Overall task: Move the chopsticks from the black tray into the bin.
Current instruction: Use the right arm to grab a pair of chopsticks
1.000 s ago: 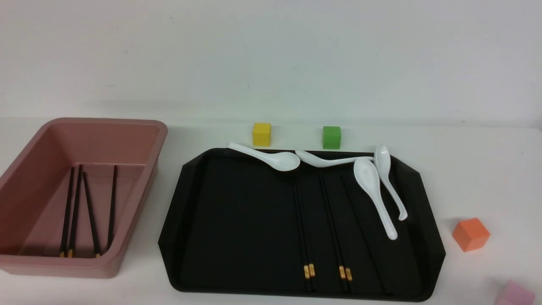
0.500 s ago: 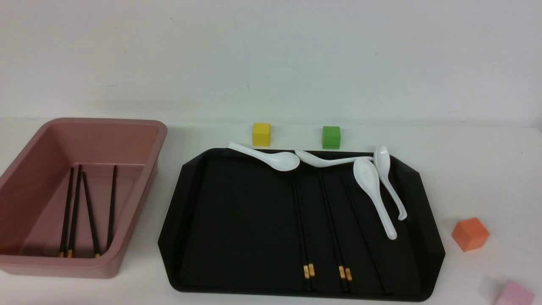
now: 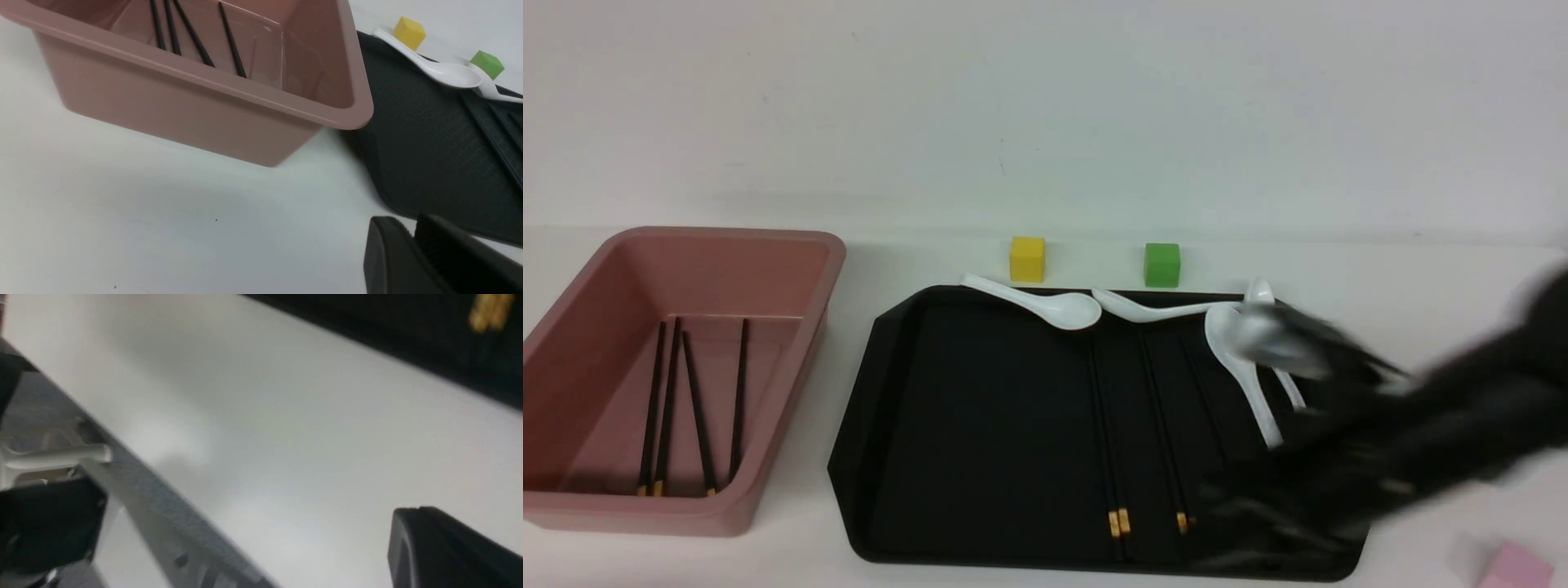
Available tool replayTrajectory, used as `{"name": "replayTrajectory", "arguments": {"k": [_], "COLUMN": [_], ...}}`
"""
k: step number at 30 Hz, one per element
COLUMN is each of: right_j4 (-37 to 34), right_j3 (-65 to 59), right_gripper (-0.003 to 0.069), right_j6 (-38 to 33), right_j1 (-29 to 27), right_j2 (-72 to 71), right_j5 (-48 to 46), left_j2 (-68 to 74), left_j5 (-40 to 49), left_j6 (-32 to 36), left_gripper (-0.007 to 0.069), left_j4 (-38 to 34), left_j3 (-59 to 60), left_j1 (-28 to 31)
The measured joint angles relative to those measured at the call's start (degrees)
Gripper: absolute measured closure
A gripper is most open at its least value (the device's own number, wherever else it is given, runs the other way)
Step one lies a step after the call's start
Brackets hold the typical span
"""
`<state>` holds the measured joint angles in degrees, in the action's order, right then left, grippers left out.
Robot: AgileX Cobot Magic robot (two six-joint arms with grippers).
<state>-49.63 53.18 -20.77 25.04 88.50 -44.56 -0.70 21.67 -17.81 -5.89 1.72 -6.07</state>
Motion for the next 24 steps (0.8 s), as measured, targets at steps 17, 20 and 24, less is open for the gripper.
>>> {"name": "replayTrajectory", "arguments": {"k": [17,20,24], "right_j4": [49.63,50.53,50.94], "right_j3": [38.52,38.94,39.13], "right_gripper": [0.0558,0.0460,0.0336], "right_j6": [49.49,50.39,50.63], "right_j1": [12.17,12.17,12.17], "right_j2": [30.15,31.61,32.80], "right_j5": [-10.75,-9.94,-9.34], "left_j2": [0.00,0.00,0.00], "left_j5": [0.00,0.00,0.00], "left_j6": [0.00,0.00,0.00], "left_gripper": [0.0511,0.0511,0.0506], "left_j4": [0.00,0.00,0.00], "left_j3": [0.00,0.00,0.00], "left_j1": [0.00,0.00,0.00]}}
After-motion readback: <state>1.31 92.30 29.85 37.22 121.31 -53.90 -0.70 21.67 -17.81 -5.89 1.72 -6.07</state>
